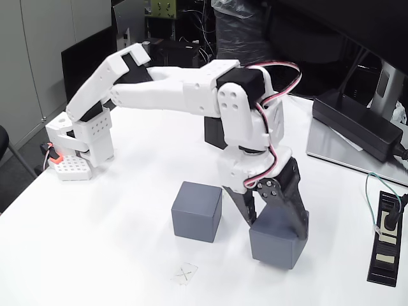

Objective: Stack the three blocks in an ordered color.

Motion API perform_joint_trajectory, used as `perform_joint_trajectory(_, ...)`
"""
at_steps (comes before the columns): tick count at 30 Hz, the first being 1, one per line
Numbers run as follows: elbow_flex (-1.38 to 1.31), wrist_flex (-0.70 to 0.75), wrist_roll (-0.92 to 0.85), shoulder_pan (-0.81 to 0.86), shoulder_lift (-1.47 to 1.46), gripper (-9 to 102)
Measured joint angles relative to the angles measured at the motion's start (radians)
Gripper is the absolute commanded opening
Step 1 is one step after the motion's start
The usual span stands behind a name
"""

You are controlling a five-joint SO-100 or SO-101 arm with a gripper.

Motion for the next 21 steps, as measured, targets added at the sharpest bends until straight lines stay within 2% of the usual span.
perform_joint_trajectory(14, 0.012, 0.028, -0.02, 0.058, 0.235, 13)
perform_joint_trajectory(21, 0.175, 0.031, -0.107, 0.063, 0.367, 13)
